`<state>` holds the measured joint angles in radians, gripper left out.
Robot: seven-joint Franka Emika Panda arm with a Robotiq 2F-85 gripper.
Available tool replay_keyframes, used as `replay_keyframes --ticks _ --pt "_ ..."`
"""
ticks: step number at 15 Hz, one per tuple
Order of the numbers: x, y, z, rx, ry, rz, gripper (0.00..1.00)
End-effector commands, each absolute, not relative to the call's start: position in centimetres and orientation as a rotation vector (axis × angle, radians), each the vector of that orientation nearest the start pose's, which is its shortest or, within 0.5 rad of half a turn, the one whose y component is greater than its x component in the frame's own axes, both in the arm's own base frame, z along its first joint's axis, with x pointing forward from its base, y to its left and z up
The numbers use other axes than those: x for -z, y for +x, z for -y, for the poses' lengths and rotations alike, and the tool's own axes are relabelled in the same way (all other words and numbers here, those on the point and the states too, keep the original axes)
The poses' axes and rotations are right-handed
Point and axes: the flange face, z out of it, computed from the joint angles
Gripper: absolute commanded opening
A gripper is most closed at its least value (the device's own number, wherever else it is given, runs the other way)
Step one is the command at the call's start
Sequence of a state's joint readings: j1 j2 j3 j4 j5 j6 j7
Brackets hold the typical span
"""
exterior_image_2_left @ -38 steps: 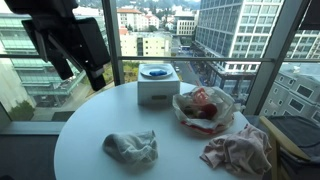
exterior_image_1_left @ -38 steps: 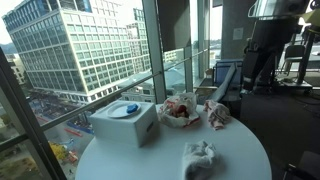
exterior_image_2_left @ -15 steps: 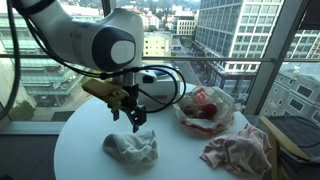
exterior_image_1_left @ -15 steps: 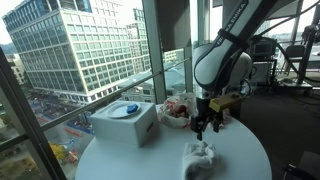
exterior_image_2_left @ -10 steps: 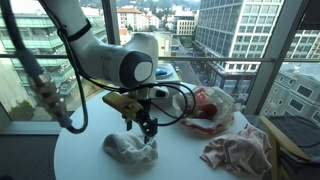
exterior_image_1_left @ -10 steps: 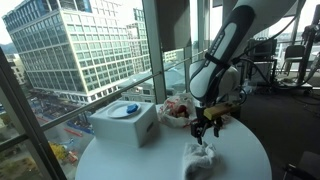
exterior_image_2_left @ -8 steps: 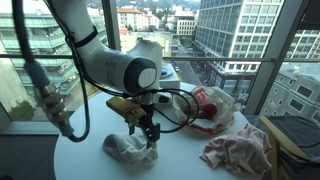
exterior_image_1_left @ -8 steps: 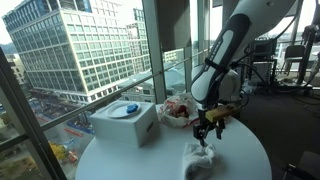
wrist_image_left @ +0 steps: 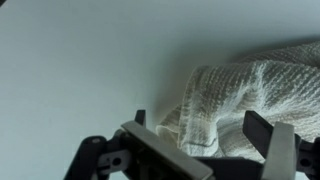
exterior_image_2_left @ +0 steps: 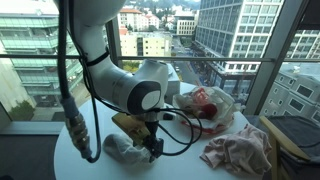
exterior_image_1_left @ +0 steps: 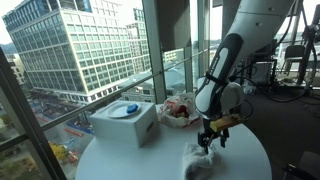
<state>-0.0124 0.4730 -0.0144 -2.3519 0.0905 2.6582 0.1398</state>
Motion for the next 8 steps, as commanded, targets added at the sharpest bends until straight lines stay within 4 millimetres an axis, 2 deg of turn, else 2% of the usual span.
replay_keyframes --ticks 1,8 --pt "-10.55 48.76 1.79 -0.249 -3.069 -0.368 0.74" --pt "-11.26 49.27 1.49 -0.273 -3.027 -0.405 0.2"
